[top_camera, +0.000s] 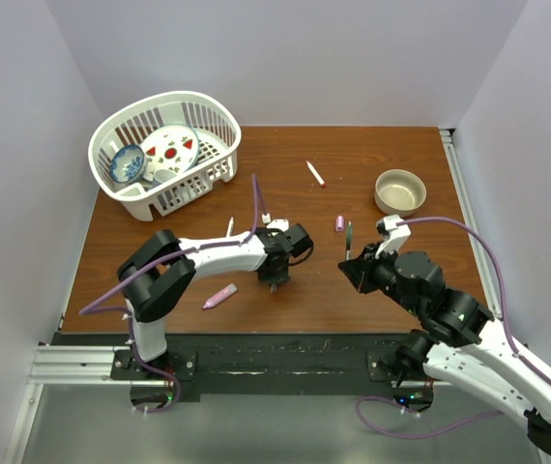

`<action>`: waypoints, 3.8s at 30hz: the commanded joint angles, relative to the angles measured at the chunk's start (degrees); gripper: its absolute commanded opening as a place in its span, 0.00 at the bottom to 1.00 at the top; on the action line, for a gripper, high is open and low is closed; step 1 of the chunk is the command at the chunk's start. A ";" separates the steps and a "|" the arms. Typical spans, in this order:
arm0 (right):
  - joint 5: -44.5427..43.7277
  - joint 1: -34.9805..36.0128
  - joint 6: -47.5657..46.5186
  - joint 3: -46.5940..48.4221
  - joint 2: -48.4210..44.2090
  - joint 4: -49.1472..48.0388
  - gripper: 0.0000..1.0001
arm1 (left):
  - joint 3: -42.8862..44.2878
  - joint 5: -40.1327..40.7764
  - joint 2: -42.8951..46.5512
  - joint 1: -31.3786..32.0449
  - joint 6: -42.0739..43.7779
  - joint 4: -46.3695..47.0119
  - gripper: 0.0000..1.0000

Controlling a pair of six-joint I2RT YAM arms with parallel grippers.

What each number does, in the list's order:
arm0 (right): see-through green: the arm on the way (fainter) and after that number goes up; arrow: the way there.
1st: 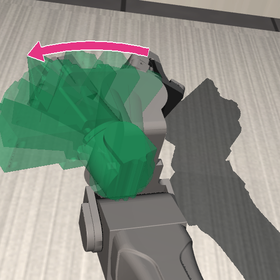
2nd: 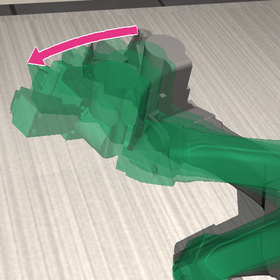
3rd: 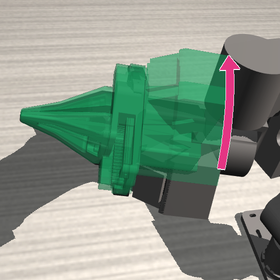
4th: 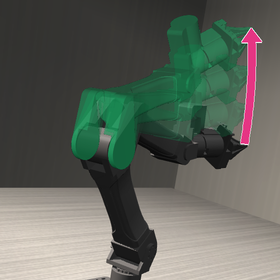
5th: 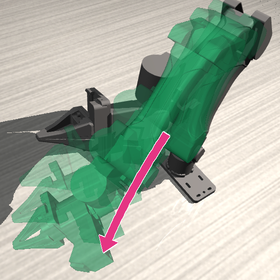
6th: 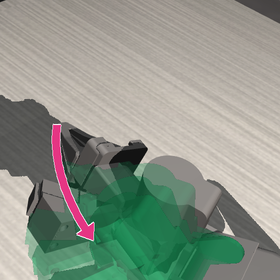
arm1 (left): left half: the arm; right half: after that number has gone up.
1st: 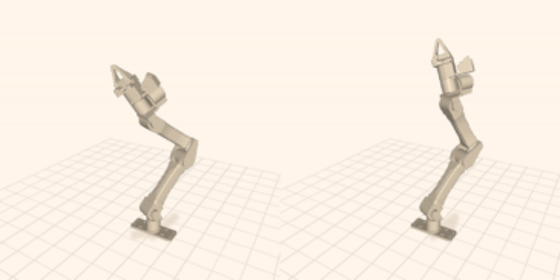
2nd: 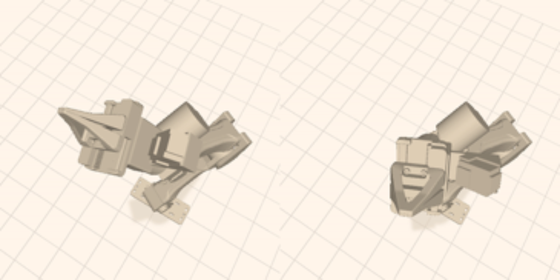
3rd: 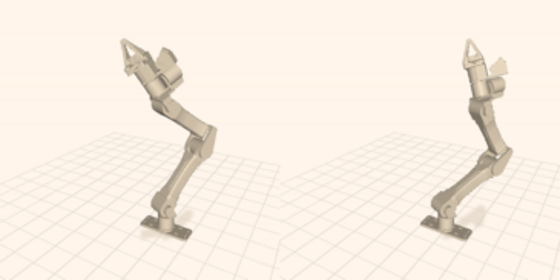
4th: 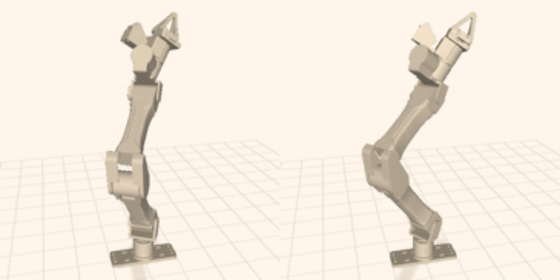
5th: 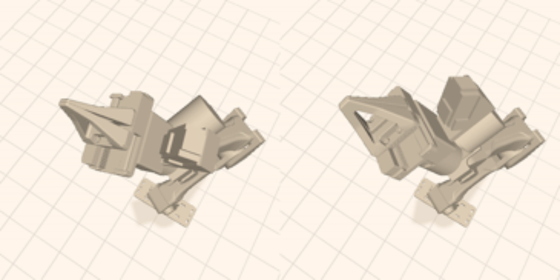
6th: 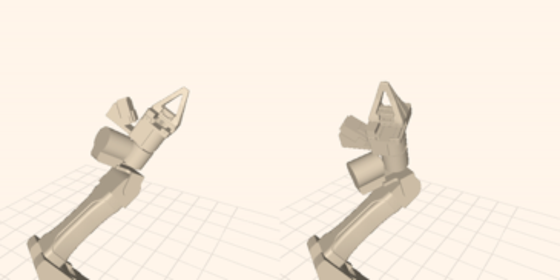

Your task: Insert the pens into the pen caps

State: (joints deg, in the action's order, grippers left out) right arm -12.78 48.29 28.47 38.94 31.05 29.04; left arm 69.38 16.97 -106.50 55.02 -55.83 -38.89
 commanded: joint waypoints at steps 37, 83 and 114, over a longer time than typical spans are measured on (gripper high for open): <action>29.65 -0.13 10.73 -10.20 26.96 -44.33 0.00 | -15.33 -7.48 37.86 -9.94 -2.79 29.05 0.00; 29.30 -0.13 13.89 -8.97 28.89 -43.63 0.00 | -21.66 -11.78 40.58 -9.94 -0.07 40.30 0.00; 28.06 -0.13 4.05 -0.27 29.77 -38.18 0.00 | -20.19 -15.76 47.08 -9.85 6.52 36.29 0.60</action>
State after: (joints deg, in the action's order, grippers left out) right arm 13.06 48.25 33.87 36.84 61.41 -6.87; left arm 42.39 -2.11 -61.60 45.15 -53.10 2.48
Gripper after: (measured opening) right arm 0.072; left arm 0.570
